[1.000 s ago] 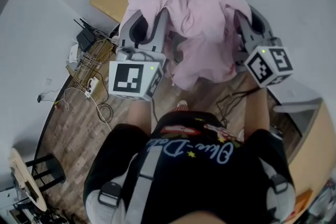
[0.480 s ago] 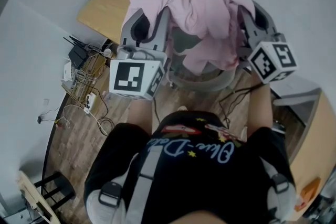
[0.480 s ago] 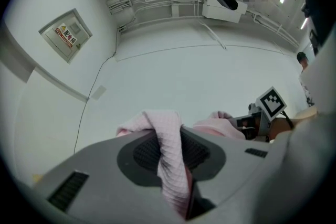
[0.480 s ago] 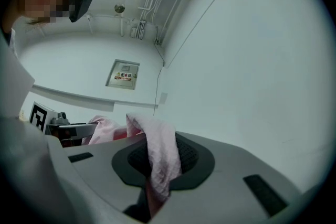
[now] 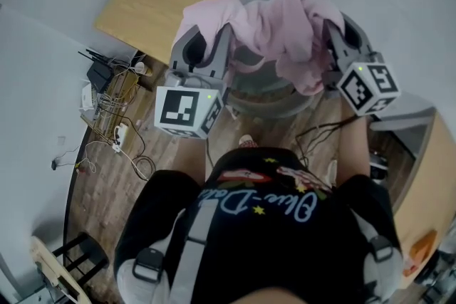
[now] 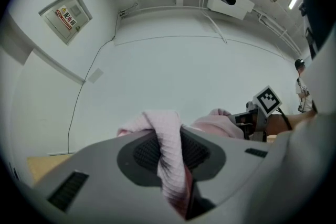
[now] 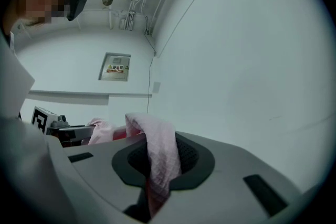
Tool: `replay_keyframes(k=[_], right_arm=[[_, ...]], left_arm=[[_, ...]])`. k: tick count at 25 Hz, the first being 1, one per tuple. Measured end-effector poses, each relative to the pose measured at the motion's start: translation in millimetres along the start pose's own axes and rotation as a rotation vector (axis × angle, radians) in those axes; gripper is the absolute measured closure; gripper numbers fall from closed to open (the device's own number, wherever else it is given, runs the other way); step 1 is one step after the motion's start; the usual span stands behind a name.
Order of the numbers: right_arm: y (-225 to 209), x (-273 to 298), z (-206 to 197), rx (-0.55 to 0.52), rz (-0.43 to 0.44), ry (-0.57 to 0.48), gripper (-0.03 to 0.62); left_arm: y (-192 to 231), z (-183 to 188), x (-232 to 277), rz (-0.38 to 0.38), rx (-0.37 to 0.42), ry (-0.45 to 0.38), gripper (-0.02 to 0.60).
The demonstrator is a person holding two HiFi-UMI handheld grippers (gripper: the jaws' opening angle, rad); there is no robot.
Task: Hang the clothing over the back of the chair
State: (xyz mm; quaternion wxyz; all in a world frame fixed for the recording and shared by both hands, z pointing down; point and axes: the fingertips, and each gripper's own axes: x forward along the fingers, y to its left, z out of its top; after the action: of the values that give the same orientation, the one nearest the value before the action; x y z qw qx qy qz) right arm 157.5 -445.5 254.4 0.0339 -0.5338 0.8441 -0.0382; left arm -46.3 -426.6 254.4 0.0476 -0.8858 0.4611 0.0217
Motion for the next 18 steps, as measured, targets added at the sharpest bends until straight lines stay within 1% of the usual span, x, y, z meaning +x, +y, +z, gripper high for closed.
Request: replay_keyframes(k=[3, 6, 10, 18], right_arm=[[-3, -17, -13, 0.016, 0.003, 0.017, 0.557], [-2, -27, -25, 0.029, 0.005, 0.032, 0.557], [-7, -42, -38, 0.031, 0.01, 0.037, 0.557], [-16, -65, -72, 0.051, 0.024, 0.062, 0.556]], left_arm=[[-18, -11, -9, 0.006, -0.001, 0.023, 0.503], [-27, -22, -15, 0.011, -0.018, 0.037, 0.503], [-42, -36, -19, 0.014, -0.02, 0.058, 0.503], [-70, -72, -32, 0.024, -0.024, 0.127, 0.503]])
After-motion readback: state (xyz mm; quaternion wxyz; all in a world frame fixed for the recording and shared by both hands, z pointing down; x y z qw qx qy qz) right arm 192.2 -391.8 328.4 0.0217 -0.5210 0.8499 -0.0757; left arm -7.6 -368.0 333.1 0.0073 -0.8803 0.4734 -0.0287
